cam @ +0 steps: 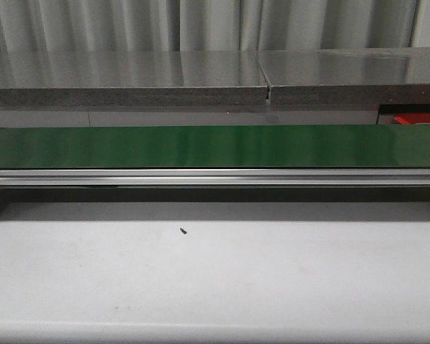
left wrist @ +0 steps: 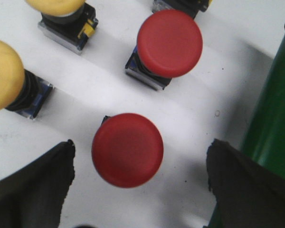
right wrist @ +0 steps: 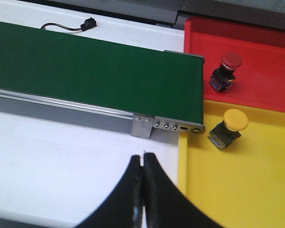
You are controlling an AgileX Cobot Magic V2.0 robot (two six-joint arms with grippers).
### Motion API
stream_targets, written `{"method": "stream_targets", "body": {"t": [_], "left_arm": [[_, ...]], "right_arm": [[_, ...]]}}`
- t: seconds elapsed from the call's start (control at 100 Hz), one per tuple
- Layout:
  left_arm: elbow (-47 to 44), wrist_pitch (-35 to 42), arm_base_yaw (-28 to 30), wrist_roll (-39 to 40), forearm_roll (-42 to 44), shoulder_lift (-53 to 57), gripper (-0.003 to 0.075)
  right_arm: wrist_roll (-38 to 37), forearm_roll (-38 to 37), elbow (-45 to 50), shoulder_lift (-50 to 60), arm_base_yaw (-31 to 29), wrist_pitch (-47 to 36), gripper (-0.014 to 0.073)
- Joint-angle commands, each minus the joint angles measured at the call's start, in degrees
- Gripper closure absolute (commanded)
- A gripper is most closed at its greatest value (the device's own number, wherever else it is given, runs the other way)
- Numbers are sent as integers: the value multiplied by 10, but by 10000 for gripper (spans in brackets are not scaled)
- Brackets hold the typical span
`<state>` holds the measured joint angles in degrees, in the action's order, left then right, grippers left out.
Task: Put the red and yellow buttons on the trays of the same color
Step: 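Grasp another red-capped button with the left gripper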
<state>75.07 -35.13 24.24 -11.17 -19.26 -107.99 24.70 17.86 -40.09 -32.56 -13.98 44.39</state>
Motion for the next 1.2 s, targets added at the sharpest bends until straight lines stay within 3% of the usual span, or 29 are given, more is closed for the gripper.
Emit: {"method": "stream_targets", "body": {"t": [0.0, 0.32, 0.44, 0.91, 1.05, 1.19], "left_arm": [[30, 11, 1, 6, -11, 16, 183], [41, 9, 1, 6, -12, -9, 204], [41, 13, 1, 6, -12, -10, 286], [50, 0, 1, 6, -16, 11, 729], [68, -32, 1, -33, -46, 59, 739], [84, -70, 0, -100, -138, 103, 739]], "right_arm": [[5, 6, -13, 0, 2, -33, 662], [5, 6, -13, 0, 2, -33, 662], [5, 6, -13, 0, 2, -33, 662], [5, 6, -13, 0, 2, -33, 662], [5, 6, -13, 0, 2, -33, 662], [5, 6, -13, 0, 2, -33, 662]]}}
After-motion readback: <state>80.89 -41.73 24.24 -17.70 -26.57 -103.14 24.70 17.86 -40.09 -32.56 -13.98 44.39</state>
